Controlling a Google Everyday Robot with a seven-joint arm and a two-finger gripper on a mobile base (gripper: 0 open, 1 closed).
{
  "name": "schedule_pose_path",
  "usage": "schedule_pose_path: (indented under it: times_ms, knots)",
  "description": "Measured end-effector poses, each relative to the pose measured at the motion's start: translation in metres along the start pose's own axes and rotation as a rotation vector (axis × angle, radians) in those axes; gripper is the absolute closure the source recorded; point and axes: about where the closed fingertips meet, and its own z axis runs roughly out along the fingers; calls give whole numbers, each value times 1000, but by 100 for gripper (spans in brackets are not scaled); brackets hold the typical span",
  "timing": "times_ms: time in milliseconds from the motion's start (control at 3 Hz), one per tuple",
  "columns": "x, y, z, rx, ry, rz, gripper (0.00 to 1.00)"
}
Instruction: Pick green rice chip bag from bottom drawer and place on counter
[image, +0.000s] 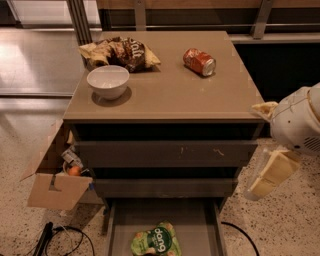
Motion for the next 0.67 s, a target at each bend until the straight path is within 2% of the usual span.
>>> schedule_pose_path:
  times_ms: [333,667]
  knots:
    - [26,10,59,-71,-119,63,0]
    - [47,24,116,-152,-181,124,0]
